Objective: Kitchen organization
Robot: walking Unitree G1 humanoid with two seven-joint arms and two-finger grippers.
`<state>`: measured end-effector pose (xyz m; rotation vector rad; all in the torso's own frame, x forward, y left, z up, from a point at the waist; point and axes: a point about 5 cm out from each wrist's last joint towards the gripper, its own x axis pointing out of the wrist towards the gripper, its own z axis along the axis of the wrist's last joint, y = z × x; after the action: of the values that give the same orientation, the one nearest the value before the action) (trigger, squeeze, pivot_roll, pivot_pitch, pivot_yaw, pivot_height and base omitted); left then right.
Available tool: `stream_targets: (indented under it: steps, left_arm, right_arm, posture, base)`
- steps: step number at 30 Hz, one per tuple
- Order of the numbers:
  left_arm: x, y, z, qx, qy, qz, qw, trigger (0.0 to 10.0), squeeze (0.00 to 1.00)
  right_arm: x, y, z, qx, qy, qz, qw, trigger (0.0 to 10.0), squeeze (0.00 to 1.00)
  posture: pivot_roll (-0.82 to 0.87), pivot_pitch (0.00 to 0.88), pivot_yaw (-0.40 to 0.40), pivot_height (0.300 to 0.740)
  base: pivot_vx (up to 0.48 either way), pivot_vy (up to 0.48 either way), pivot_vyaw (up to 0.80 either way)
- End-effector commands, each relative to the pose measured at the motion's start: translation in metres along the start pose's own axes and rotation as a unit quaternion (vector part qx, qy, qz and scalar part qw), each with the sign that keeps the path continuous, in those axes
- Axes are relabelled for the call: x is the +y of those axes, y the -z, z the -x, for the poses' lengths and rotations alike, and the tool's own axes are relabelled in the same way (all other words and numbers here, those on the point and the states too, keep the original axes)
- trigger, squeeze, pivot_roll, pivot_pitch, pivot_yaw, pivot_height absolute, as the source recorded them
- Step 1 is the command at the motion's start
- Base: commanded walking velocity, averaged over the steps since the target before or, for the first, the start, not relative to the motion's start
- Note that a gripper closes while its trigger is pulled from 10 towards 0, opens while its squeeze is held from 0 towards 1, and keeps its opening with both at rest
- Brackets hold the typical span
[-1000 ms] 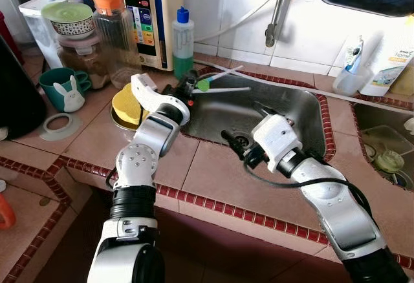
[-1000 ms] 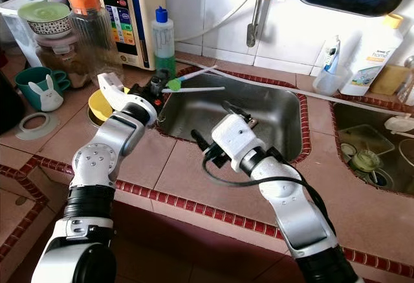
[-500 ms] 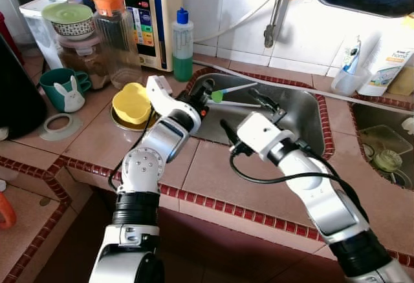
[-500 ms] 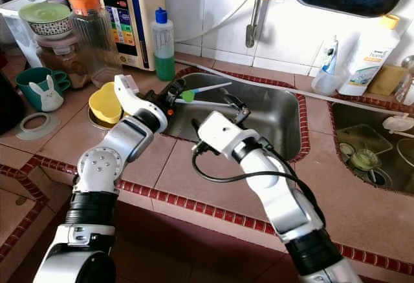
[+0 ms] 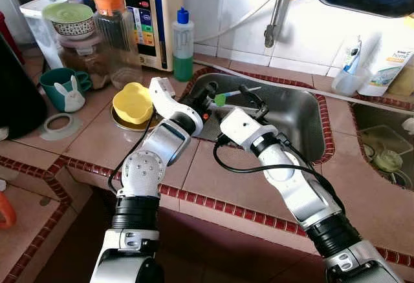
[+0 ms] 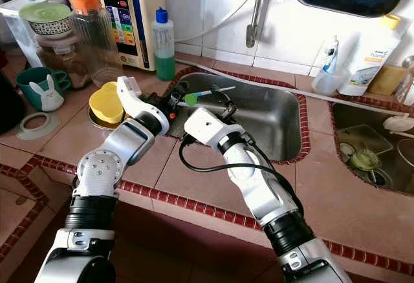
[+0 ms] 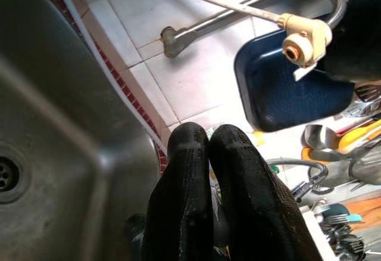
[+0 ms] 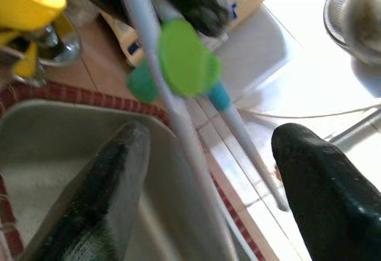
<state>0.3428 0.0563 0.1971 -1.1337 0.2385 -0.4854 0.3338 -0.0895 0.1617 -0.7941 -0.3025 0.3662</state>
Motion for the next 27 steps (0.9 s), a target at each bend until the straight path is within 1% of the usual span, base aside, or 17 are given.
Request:
stream_targets:
  steps: [1,2,5,6,7,9,10,21,27]
  left_arm:
    - [-0.012,0.031,-0.005,0.025,0.019,0.049,0.998,4.0,0.0]
    - [-0.011,0.032,-0.004,0.026,0.017,0.049,0.998,4.4,0.0]
    - [-0.011,0.033,-0.004,0.027,0.014,0.049,0.998,4.9,0.0]
    - [-0.011,0.033,-0.004,0.028,0.014,0.048,0.998,6.3,0.0]
    - [-0.011,0.034,-0.004,0.029,0.013,0.048,0.998,8.5,0.0]
    - [-0.011,0.034,-0.004,0.029,0.013,0.048,0.998,8.5,0.0]
    - [-0.011,0.035,-0.005,0.031,0.011,0.047,0.998,10.0,0.0]
    - [-0.008,0.04,-0.004,0.045,0.003,0.037,0.998,10.0,0.0]
    - [-0.007,0.044,-0.003,0.056,0.001,0.034,0.998,10.0,0.0]
  right_arm:
    - [-0.01,0.001,-0.004,-0.001,0.016,0.008,1.0,0.0,0.29]
    - [-0.011,0.002,-0.004,0.0,0.018,0.012,1.0,0.0,0.29]
    - [-0.013,0.004,-0.005,0.001,0.022,0.014,1.0,0.0,0.29]
    - [-0.013,0.005,-0.005,0.001,0.022,0.014,1.0,0.0,0.28]
    - [-0.013,0.005,-0.006,0.001,0.023,0.014,1.0,0.0,0.28]
    - [-0.013,0.005,-0.006,0.001,0.023,0.014,1.0,0.0,0.28]
    - [-0.013,0.005,-0.006,0.0,0.023,0.015,1.0,0.0,0.27]
    - [-0.008,0.005,-0.007,-0.004,0.022,0.007,1.0,0.0,0.27]
    - [-0.008,0.005,-0.007,-0.004,0.027,0.002,1.0,0.0,0.27]
  posture:
    - [0.07,0.015,0.002,0.74]
    - [0.07,0.015,0.001,0.74]
    - [0.07,0.015,0.0,0.74]
    - [0.07,0.015,0.0,0.74]
    - [0.07,0.016,0.0,0.74]
    - [0.07,0.016,0.0,0.74]
    - [0.07,0.015,-0.001,0.74]
    - [0.07,0.009,0.004,0.74]
    - [0.07,0.009,0.005,0.74]
  base:
    - [0.0,0.0,0.0]
    - [0.0,0.0,0.0]
    - [0.0,0.0,0.0]
    - [0.0,0.0,0.0]
    - [0.0,0.0,0.0]
    - [0.0,0.0,0.0]
    - [0.0,0.0,0.0]
    - [0.0,0.0,0.0]
    - [0.0,0.0,0.0]
